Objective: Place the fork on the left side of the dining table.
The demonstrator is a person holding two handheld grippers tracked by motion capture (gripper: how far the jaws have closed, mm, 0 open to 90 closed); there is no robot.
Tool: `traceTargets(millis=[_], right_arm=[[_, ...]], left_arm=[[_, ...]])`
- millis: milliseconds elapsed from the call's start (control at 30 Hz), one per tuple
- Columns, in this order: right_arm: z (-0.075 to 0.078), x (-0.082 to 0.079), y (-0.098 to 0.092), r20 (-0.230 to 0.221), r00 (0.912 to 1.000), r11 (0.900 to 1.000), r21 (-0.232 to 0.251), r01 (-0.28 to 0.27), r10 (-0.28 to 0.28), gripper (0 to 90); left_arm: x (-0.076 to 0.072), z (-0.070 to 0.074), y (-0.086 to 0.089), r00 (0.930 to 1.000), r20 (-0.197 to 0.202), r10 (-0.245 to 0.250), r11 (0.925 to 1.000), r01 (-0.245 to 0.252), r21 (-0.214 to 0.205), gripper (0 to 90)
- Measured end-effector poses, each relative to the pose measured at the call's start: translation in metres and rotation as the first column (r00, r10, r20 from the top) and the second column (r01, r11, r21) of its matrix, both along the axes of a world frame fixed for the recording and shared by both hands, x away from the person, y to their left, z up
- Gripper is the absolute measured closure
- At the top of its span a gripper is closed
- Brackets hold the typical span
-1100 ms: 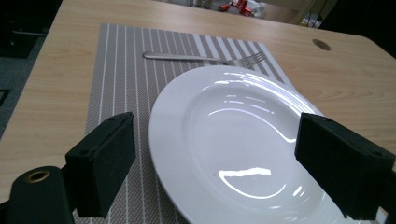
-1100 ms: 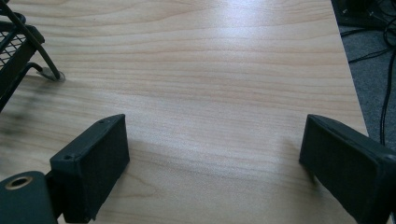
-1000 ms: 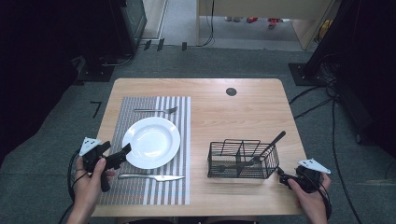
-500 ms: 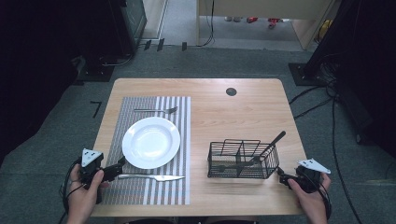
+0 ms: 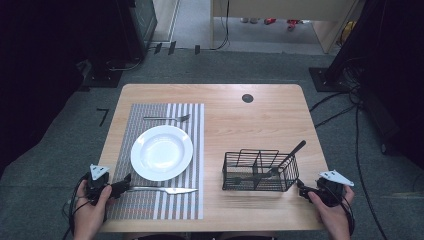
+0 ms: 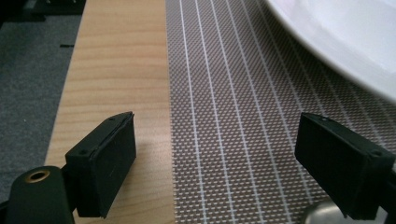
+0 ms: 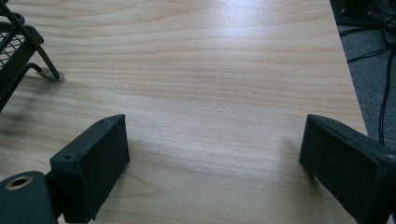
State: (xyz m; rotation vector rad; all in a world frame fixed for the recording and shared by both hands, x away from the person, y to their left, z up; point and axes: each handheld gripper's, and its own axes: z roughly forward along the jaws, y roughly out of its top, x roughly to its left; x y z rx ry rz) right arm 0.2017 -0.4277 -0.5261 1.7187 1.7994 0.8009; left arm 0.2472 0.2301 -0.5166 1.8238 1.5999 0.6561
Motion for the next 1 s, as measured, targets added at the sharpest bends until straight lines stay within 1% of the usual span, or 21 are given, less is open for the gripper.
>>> traceTargets(millis=[33, 133, 200, 1000], right_arm=[[0.0, -0.0001, 0.0001, -0.001, 1.0, 1.0, 0.001, 0.001, -0.001, 7.6], [0.0, 0.0, 0.0001, -0.001, 1.0, 1.0, 0.001, 0.001, -0.001, 7.6], [0.0, 0.0, 0.0, 0.0, 1.0, 1.0, 0.0, 0.0, 0.0, 7.6], [0.0, -0.0001, 0.0001, -0.001, 1.0, 1.0, 0.001, 0.001, 0.0, 7.6]], left_arm=[[-0.0003, -0.0009, -0.0003, 1.0, 0.007, 0.001, 1.0, -0.001, 0.009, 12.2], [0.0001, -0.001, -0.0007, 1.0, 0.003, -0.006, 0.9999, 0.006, 0.012, 11.6], [0.0002, -0.0012, -0.0018, 1.0, 0.003, -0.007, 0.9997, 0.007, 0.022, 11.2], [0.0002, -0.0013, -0.0018, 1.0, 0.002, -0.008, 0.9998, 0.008, 0.021, 11.5]])
